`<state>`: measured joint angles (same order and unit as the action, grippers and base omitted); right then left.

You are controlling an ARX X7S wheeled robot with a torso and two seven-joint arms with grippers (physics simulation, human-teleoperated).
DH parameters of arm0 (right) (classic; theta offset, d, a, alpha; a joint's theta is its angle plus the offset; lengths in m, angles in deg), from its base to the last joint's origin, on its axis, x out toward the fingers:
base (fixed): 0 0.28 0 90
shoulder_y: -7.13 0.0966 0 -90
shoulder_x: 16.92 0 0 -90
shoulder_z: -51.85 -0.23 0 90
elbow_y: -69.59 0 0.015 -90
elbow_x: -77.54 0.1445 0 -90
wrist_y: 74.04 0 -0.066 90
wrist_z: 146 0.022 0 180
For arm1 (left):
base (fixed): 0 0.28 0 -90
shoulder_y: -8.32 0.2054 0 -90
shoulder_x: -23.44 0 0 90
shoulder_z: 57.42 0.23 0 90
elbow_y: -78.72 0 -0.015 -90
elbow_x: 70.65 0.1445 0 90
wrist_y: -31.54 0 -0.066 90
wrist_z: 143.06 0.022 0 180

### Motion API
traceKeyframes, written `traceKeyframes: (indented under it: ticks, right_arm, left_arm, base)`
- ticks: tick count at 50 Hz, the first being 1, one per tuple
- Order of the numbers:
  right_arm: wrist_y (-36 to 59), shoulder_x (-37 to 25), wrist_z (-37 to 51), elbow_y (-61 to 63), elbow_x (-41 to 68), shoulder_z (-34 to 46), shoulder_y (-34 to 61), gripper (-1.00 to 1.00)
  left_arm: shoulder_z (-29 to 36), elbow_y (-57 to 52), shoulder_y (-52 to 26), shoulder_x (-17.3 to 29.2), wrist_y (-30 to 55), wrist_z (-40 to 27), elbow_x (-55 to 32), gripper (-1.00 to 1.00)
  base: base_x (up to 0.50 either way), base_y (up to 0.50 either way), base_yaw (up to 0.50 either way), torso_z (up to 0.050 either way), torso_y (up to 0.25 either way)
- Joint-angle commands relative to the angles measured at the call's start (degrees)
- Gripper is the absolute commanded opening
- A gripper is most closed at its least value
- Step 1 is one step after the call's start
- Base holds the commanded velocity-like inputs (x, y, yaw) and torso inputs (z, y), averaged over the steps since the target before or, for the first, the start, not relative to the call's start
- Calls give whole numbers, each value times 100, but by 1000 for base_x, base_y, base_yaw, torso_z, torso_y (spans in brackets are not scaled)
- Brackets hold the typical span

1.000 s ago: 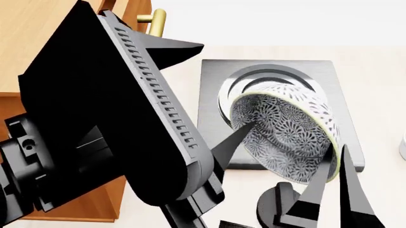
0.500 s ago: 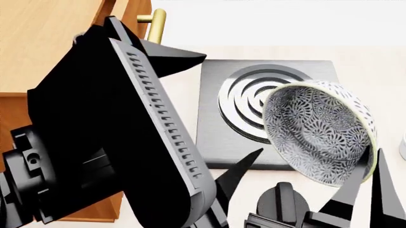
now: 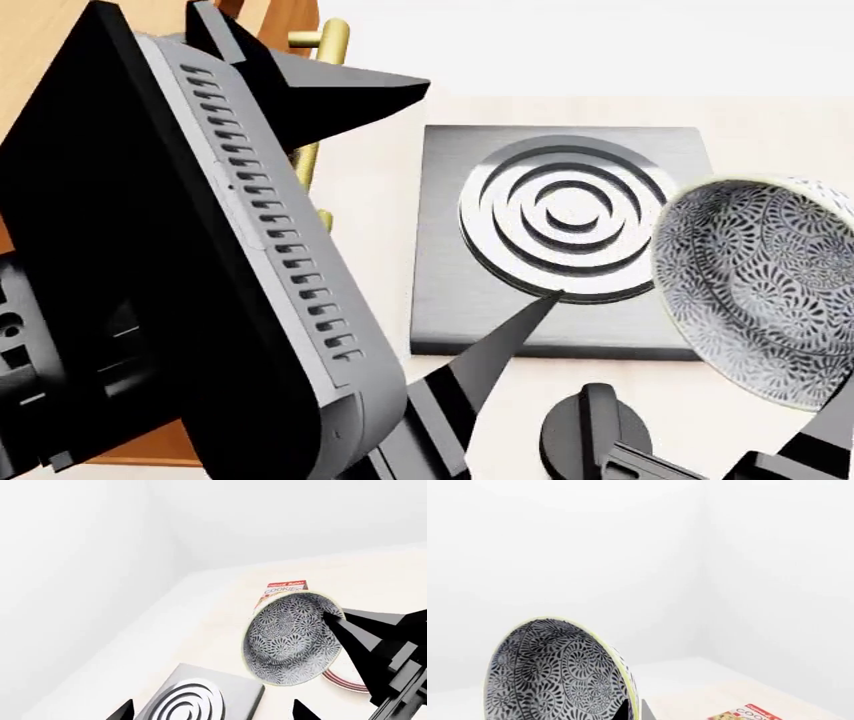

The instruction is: Pick the akita bowl on the wooden cabinet and place it on the plate.

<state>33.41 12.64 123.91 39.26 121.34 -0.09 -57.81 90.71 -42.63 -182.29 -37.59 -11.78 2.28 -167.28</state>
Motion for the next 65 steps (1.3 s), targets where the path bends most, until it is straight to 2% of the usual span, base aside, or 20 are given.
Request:
traceKeyframes:
  ticks: [1,11,24,37,65]
  right_arm:
    - [-273,-221,3,31,1,-514,-400,-100]
    - [-463,-370,4,32,-78,-996,-895,-100]
    - [-892,-602,5,32,-78,-2240,-2131,-100]
    - [-1117,-672,5,32,-75,-2986,-2888,-100]
    - [-1467,-760,5,32,-74,-3951,-3894,-100]
  left_arm:
    - [-85,-63,-17,46,-69,-32,-77,100]
    - [-102,-87,20,49,-114,-63,-92,100]
    - [-102,-107,56,27,-146,-64,-79,100]
    - [-92,-98,53,24,-138,-55,-77,100]
    - [-94,-139,55,34,-148,-86,-103,100]
  base:
    - [0,0,0,0,0]
    - [0,0,0,0,1]
    - [0,0,0,0,0]
    - [0,0,0,0,0]
    - [0,0,0,0,0]
